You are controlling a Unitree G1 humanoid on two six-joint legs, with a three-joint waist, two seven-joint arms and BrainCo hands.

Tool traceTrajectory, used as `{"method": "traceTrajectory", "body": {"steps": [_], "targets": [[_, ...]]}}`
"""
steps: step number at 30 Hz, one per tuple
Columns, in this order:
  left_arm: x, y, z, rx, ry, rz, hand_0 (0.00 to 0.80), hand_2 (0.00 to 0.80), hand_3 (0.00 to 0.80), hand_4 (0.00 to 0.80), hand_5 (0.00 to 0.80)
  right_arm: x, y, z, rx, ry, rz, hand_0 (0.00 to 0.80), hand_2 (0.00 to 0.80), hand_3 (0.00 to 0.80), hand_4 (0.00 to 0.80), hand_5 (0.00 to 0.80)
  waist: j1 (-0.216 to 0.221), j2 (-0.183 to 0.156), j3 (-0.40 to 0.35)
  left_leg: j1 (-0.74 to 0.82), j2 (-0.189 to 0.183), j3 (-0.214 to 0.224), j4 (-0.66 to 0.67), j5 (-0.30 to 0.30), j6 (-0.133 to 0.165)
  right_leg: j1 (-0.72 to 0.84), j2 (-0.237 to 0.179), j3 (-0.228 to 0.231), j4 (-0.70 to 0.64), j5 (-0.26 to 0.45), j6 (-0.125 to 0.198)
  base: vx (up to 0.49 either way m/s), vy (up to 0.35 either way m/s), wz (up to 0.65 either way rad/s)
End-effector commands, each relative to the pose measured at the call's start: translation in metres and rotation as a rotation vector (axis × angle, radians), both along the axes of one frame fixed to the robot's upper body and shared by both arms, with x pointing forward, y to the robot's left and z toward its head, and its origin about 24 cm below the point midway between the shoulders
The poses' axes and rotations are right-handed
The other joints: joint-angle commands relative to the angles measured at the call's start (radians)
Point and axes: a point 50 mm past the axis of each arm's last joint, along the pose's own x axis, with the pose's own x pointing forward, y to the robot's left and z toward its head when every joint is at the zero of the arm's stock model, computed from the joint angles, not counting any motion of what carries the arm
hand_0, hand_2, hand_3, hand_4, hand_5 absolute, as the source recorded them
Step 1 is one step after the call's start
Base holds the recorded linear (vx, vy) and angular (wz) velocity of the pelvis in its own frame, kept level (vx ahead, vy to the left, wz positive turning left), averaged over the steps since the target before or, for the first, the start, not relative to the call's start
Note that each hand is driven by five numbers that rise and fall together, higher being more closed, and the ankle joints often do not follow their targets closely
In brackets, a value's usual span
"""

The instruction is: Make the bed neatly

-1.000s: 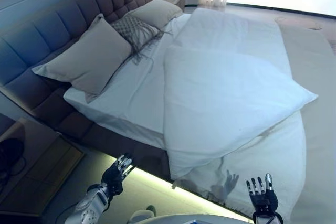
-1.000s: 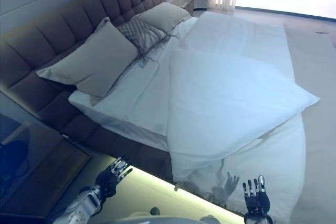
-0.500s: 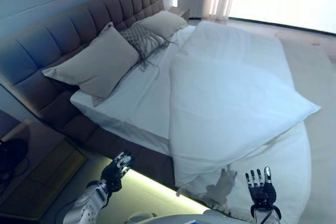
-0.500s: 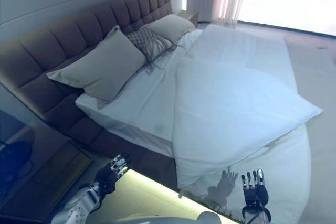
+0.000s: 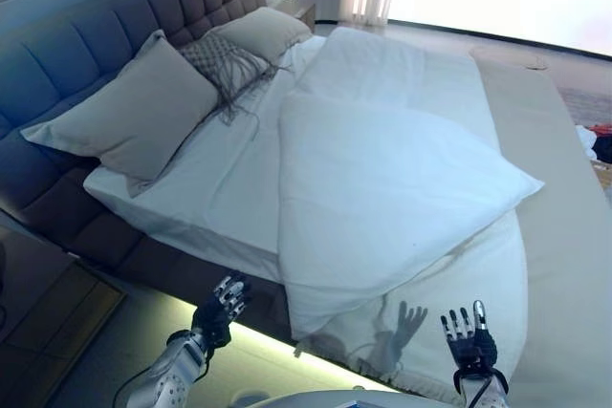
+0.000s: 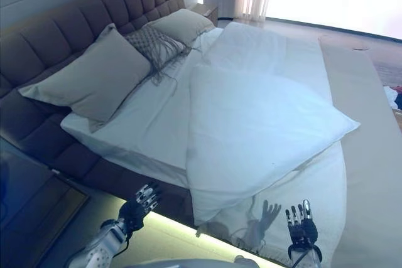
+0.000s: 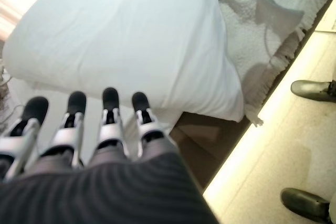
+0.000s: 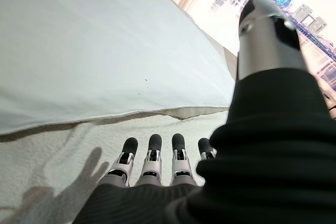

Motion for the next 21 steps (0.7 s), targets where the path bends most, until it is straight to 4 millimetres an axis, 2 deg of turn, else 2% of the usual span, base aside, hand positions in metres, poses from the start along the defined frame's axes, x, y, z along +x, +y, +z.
{"method": "traceTrajectory", "body": {"steps": [1, 2, 3, 5, 7, 9, 10, 12, 14, 17, 21], "targets": [[0.014, 0.010, 0.017, 0.029, -0.108, 0.005, 0.000, 0.000, 0.000, 0.000, 0.000, 0.026, 0.007, 0.018, -0.036, -0.100, 0.082, 0.000, 0.000, 0.000, 0.000, 0.000, 0.002, -0.049, 0.019, -0.035, 0.031, -0.023, 0.260, 0.071, 0.021, 0.038, 0.000, -0.033, -0.047, 0.091, 0.008, 0.027, -0.356, -0.14], [0.014, 0.009, 0.016, 0.031, -0.102, -0.002, 0.000, 0.000, 0.000, 0.000, 0.000, 0.026, 0.008, 0.017, -0.036, -0.094, 0.093, 0.000, 0.000, 0.000, 0.000, 0.000, 0.000, -0.049, 0.021, -0.048, 0.041, -0.026, 0.295, 0.097, 0.023, 0.043, 0.013, -0.033, -0.046, 0.085, -0.004, 0.011, -0.425, -0.22], [0.015, 0.007, 0.014, 0.026, -0.098, -0.009, 0.000, 0.000, 0.000, 0.000, 0.000, 0.027, 0.011, 0.017, -0.040, -0.092, 0.116, 0.000, 0.000, 0.000, 0.000, 0.000, 0.001, -0.054, 0.027, -0.088, 0.043, -0.037, 0.386, 0.144, 0.033, 0.050, 0.034, -0.026, -0.042, 0.074, -0.027, 0.007, -0.398, -0.32], [0.014, 0.006, 0.011, 0.010, -0.090, -0.003, 0.000, 0.000, 0.000, 0.000, 0.000, 0.029, 0.015, 0.015, -0.057, -0.078, 0.151, 0.000, 0.000, 0.000, 0.000, 0.000, -0.001, -0.052, 0.039, -0.155, 0.031, -0.053, 0.512, 0.190, 0.050, 0.050, 0.067, -0.004, -0.031, 0.062, -0.058, 0.017, -0.373, -0.54], [0.014, 0.005, 0.010, -0.020, -0.091, 0.000, 0.000, 0.000, 0.000, 0.000, 0.000, 0.028, 0.016, 0.013, -0.077, -0.063, 0.159, 0.000, 0.000, 0.000, 0.000, 0.000, -0.009, -0.037, 0.049, -0.198, 0.028, -0.036, 0.525, 0.224, 0.055, 0.057, 0.100, 0.020, -0.020, 0.055, -0.073, 0.037, -0.194, -0.49], [0.018, 0.000, 0.011, -0.045, -0.101, 0.001, 0.000, 0.000, 0.000, 0.000, 0.000, 0.025, 0.016, 0.012, -0.069, -0.073, 0.154, 0.000, 0.000, 0.000, 0.000, 0.000, -0.015, -0.014, 0.054, -0.182, 0.034, -0.027, 0.363, 0.267, 0.040, 0.072, 0.115, 0.025, -0.022, 0.042, -0.063, 0.075, 0.027, -0.38], [0.021, -0.002, 0.013, -0.055, -0.109, 0.008, 0.000, 0.000, 0.000, 0.000, 0.000, 0.023, 0.016, 0.012, -0.069, -0.075, 0.158, 0.000, 0.000, 0.000, 0.000, 0.000, -0.016, -0.002, 0.057, -0.182, 0.036, -0.042, 0.275, 0.309, 0.024, 0.082, 0.118, 0.028, -0.024, 0.033, -0.058, 0.107, 0.132, -0.39], [0.027, -0.005, 0.014, -0.063, -0.117, 0.029, 0.000, 0.000, 0.000, 0.000, 0.000, 0.017, 0.012, 0.012, -0.067, -0.074, 0.167, 0.000, 0.000, 0.000, 0.000, 0.000, -0.022, 0.017, 0.064, -0.192, 0.046, -0.060, 0.128, 0.370, -0.006, 0.103, 0.115, 0.028, -0.030, 0.017, -0.049, 0.127, 0.147, -0.27], [0.030, -0.006, 0.014, -0.064, -0.119, 0.032, 0.000, 0.000, 0.000, 0.000, 0.000, 0.008, 0.007, 0.010, -0.054, -0.070, 0.156, 0.000, 0.000, 0.000, 0.000, 0.000, -0.023, 0.033, 0.069, -0.206, 0.066, -0.048, -0.010, 0.415, -0.033, 0.130, 0.105, 0.013, -0.037, -0.001, -0.044, 0.161, 0.123, -0.08], [0.028, -0.008, 0.013, -0.061, -0.114, 0.023, 0.000, 0.000, 0.000, 0.000, 0.000, -0.001, 0.004, 0.008, -0.040, -0.071, 0.137, 0.000, 0.000, 0.000, 0.000, 0.000, -0.017, 0.040, 0.067, -0.204, 0.073, -0.039, -0.092, 0.433, -0.048, 0.151, 0.087, -0.019, -0.043, -0.014, -0.038, 0.147, 0.089, 0.17], [0.024, -0.004, 0.011, -0.053, -0.104, 0.021, 0.000, 0.000, 0.000, 0.000, 0.000, -0.006, 0.003, 0.006, -0.040, -0.067, 0.136, 0.000, 0.000, 0.000, 0.000, 0.000, -0.014, 0.053, 0.050, -0.177, 0.073, -0.055, -0.112, 0.389, -0.047, 0.152, 0.067, -0.029, -0.027, -0.037, -0.037, 0.166, 0.164, -0.19]]}}
